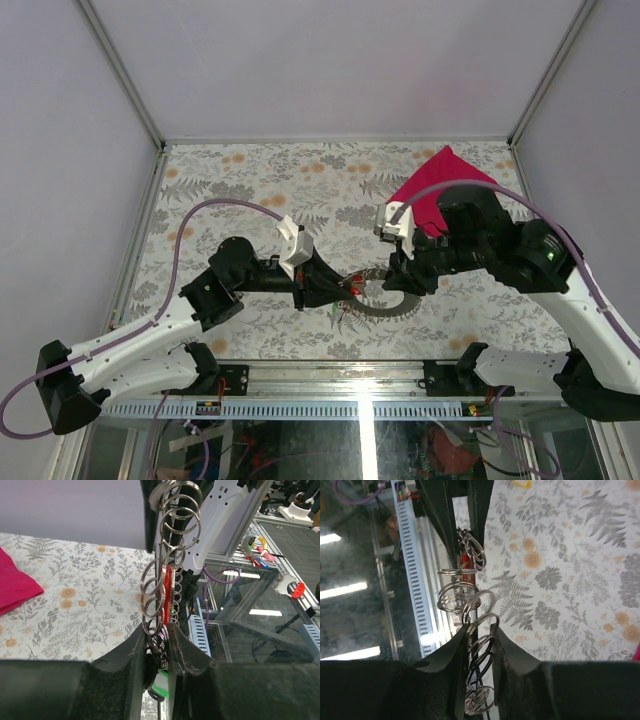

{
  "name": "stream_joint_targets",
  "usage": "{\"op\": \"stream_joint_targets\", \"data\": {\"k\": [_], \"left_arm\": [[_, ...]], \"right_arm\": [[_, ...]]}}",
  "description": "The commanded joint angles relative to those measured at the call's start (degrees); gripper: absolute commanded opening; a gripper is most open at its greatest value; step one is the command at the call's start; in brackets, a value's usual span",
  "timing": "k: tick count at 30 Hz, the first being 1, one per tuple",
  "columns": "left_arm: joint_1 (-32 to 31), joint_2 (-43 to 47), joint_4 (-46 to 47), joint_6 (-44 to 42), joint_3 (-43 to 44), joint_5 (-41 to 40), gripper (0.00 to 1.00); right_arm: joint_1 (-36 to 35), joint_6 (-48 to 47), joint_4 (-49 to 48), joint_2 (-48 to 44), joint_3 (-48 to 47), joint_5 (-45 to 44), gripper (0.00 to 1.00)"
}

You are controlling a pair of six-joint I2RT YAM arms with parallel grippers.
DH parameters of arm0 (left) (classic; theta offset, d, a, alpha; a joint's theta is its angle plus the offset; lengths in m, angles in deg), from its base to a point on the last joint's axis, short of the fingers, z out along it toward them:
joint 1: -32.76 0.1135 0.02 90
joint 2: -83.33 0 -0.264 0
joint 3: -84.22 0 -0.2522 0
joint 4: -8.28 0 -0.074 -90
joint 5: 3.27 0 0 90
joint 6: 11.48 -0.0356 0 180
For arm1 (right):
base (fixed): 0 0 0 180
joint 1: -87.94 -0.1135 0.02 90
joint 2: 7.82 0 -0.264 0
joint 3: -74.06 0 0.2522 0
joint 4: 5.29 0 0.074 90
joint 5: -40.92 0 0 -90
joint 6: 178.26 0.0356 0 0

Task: Put the keys on the keyring

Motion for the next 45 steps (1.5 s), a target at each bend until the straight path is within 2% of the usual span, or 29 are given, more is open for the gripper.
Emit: {"op": "stream_joint_targets", "data": {"k": [1, 3, 5, 10, 16, 20, 24, 28, 30, 32, 35, 39, 45], "left_arm": [[0.2, 2.0, -8.8, -2.7, 5.6, -7.3, 0.0], [0.1, 2.5, -14.4, -4.2, 7.6, -12.2, 0.0], [0.2, 2.9, -17.6, -5.8, 9.1, -15.7, 0.0], [0.1, 3.9, -21.8, -7.3, 12.0, -24.9, 0.0], [0.0, 2.6, -25.0, -9.3, 16.1, -40.7, 0.0], [0.0, -1.4, -31.3, -12.6, 22.9, -56.3, 0.0], [0.9, -9.5, -38.7, -16.7, 34.2, -77.1, 0.0], [-1.7, -18.5, -40.2, -29.7, 44.7, -90.8, 0.0], [-7.3, -21.8, -36.8, -39.7, 43.0, -99.0, 0.0], [-10.9, -22.7, -29.7, -49.9, 35.5, -105.2, 0.0], [-10.3, -20.8, -22.4, -54.3, 25.2, -105.7, 0.0], [-12.7, -21.2, -32.0, -45.9, 30.5, -102.6, 0.0], [-19.4, -18.1, -31.4, -45.8, 32.0, -94.1, 0.0]], "right_arm": [[-0.3, 1.7, -11.1, -6.3, 2.2, -5.1, 0.35], [-0.3, 3.1, -14.9, -9.3, 4.7, -9.5, 0.46], [-0.3, 4.3, -19.7, -12.8, 8.0, -13.5, 0.5], [-0.3, 5.7, -31.7, -21.2, 18.0, -21.1, 0.5], [-0.4, 5.1, -41.3, -26.6, 25.6, -22.8, 0.49], [-0.3, 4.9, -44.2, -28.3, 27.7, -24.6, 0.48], [-0.3, 4.8, -46.1, -29.9, 28.8, -25.3, 0.47], [-0.3, 4.5, -47.2, -31.7, 30.4, -25.7, 0.47], [-0.3, 4.5, -47.5, -32.9, 31.4, -26.0, 0.47], [-0.4, 4.5, -47.1, -34.0, 32.3, -26.8, 0.47], [-0.3, 5.1, -46.1, -35.9, 33.8, -28.1, 0.47], [-0.3, 6.1, -48.1, -37.5, 36.7, -27.6, 0.47], [-0.4, 5.1, -50.3, -35.9, 38.9, -23.2, 0.47]]}}
